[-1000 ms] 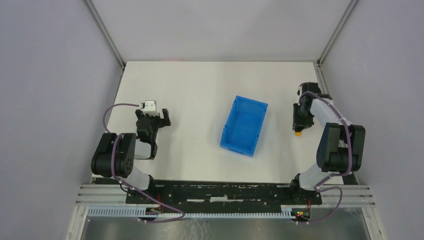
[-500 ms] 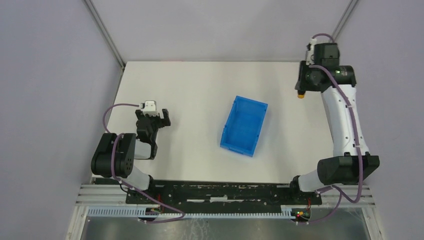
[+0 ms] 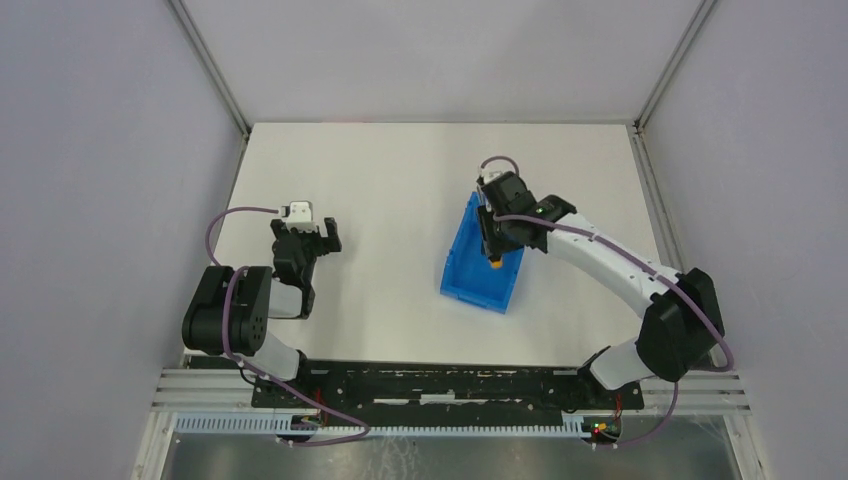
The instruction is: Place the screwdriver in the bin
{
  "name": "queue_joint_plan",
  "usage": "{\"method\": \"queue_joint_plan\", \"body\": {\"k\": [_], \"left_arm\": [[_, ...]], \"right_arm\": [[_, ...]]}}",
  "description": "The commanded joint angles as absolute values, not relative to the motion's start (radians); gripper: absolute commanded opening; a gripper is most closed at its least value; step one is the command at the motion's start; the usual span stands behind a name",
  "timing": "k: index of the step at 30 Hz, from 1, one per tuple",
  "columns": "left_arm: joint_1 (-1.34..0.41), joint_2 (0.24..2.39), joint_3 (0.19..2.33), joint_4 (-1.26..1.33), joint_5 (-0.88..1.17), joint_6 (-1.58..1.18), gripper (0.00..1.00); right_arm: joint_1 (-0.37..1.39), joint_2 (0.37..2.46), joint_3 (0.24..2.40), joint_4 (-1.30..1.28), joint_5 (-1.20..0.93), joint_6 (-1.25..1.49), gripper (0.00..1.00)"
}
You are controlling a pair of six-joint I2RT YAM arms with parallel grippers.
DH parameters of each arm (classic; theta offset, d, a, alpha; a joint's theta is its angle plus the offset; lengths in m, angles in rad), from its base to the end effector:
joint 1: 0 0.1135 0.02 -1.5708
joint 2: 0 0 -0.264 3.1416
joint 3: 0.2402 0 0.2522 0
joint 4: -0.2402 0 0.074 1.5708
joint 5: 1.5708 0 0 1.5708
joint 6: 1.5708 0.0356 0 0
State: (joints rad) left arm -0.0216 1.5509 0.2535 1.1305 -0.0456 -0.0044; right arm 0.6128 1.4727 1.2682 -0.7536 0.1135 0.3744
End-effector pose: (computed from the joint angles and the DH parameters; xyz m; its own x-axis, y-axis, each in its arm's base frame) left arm 0.2467 -0.0037 0.1396 -0.1660 -0.0008 -0.9861 -0.0241 0.9997 0.0032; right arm 0.2552 0.1745 0.2958 -0.8124 -0.1270 -0.5691 -0.2375 0.9634 0.1241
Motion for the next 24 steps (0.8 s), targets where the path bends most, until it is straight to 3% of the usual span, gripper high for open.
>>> {"method": "queue_joint_plan", "body": {"k": [1,3,11,21,23,24], "left_arm": [[-0.017,1.533,0.252,1.157,-0.038,-0.025,1.0],[-0.017,1.534,0.253,1.157,-0.039,-0.025,1.0],[-0.017,1.534,0.253,1.157,-0.039,-0.025,1.0],[-0.017,1.534,0.253,1.157,-0.038,-0.025,1.0],[-0.017,1.533,0.253,1.157,-0.038,-0.025,1.0],[-0.017,1.534,0.253,1.157,-0.039,-0.025,1.0]], "right_arm": [[0.667,1.46,1.122,-0.567,0.169,0.47,0.0],[0.681,1.475,1.072,-0.524,0.175,0.483,0.04],[0.682,1.533,1.02,-0.452,0.212,0.495,0.47],[0.683,1.394,1.275,-0.574,0.281,0.413,0.57],[0.68,1.328,1.296,-0.573,0.31,0.381,0.75],[0.675,1.292,1.302,-0.574,0.322,0.358,0.94]]}}
